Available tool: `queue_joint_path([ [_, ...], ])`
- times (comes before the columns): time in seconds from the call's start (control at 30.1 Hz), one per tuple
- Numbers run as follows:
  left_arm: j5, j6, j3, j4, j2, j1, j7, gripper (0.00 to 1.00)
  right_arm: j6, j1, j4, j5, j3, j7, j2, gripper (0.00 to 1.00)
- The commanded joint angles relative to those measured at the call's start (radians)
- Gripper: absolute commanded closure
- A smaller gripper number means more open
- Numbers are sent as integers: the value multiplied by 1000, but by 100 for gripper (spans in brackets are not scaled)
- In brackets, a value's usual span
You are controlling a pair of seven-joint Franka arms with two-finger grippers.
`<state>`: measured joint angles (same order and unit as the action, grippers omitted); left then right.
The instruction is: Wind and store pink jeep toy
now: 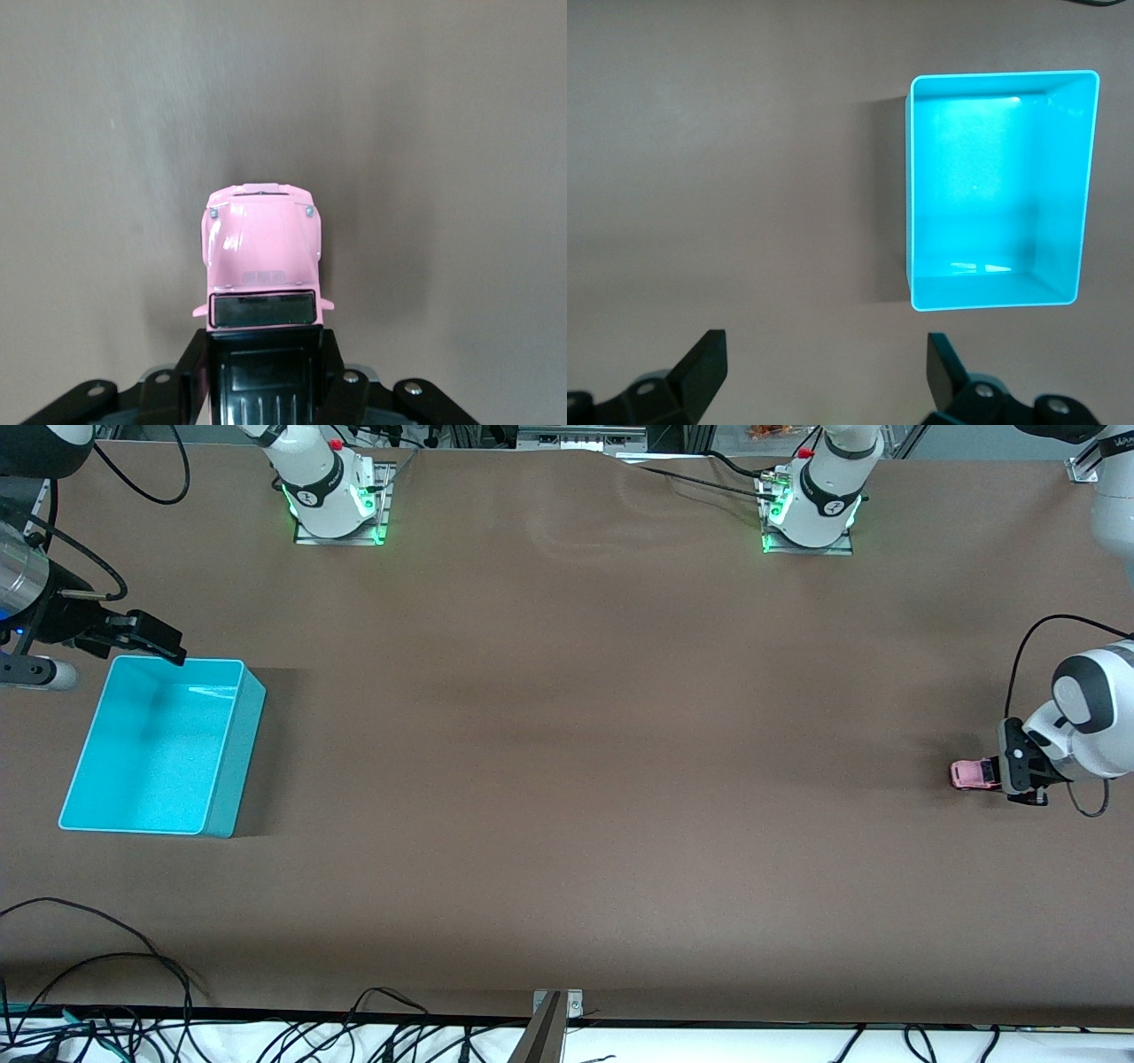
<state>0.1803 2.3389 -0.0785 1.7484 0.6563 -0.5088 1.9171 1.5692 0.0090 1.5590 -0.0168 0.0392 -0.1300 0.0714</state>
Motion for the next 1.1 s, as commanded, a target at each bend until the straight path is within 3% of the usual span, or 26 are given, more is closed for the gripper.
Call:
queue_joint_path([
  [0.0,33,-9,-3,-39,80,-69,65,96,-15,2,-28,9,-1,1,11,0],
  [0.27,34,-9,-3,-52,83,-105,88,95,-15,2,-28,9,-1,1,11,0],
  [0.37,30,-13,-3,-61,81,-105,88,88,-15,2,-28,9,-1,1,11,0],
  [0.4,27,-15,-3,-66,81,-103,86,79,-15,2,-28,9,-1,3,11,0],
  [0.43,22,-16,-4,-69,81,-103,86,61,-15,2,-28,9,-1,3,11,0],
  [0.47,16,-16,-4,-69,78,-103,85,36,-15,2,-28,9,-1,3,11,0],
  [0.5,8,-20,-6,-70,75,-105,85,4,-15,2,-28,9,-1,3,11,0],
  [0.53,-7,-53,-9,-79,43,-96,83,0,-15,2,-28,9,-1,3,11,0],
  [0.73,-9,-115,-10,-115,19,-83,76,0,-15,2,-28,9,-1,3,11,0],
  [1.06,-9,-332,-18,-213,-37,-51,-32,0,-15,2,-28,9,-1,3,11,0],
])
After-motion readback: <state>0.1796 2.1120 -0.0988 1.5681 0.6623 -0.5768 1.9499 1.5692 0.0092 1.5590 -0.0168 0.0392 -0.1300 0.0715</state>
